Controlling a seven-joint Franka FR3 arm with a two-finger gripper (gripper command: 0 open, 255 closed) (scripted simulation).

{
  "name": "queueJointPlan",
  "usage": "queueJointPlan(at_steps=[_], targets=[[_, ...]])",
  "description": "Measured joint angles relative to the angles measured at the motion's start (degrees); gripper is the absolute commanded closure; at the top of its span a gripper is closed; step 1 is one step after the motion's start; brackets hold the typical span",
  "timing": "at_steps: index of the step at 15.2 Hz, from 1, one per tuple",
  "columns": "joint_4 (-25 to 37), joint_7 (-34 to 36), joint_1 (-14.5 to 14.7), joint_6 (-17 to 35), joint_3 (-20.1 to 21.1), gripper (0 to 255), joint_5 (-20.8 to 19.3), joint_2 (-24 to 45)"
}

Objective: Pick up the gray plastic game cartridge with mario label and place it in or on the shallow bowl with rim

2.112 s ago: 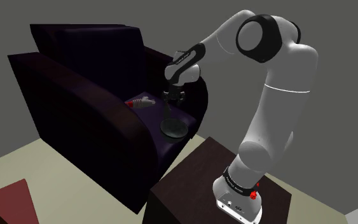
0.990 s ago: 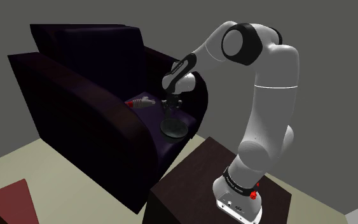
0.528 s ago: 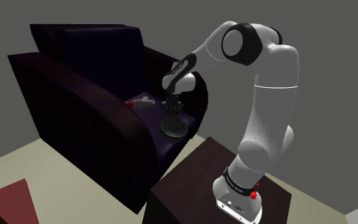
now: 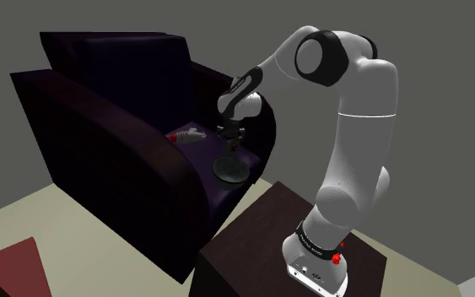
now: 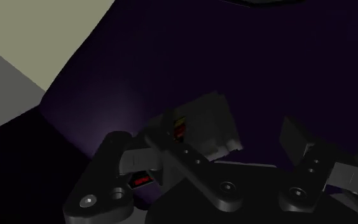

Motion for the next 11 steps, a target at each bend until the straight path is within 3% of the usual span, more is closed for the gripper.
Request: queueJointPlan(at_steps=[8, 11], targets=[[3.55, 24.53, 1.12, -2.86, -9.23, 0, 2.27, -2.07], [4.04, 28.59, 1.01, -2.64, -10.64, 0, 2.85, -1.7]])
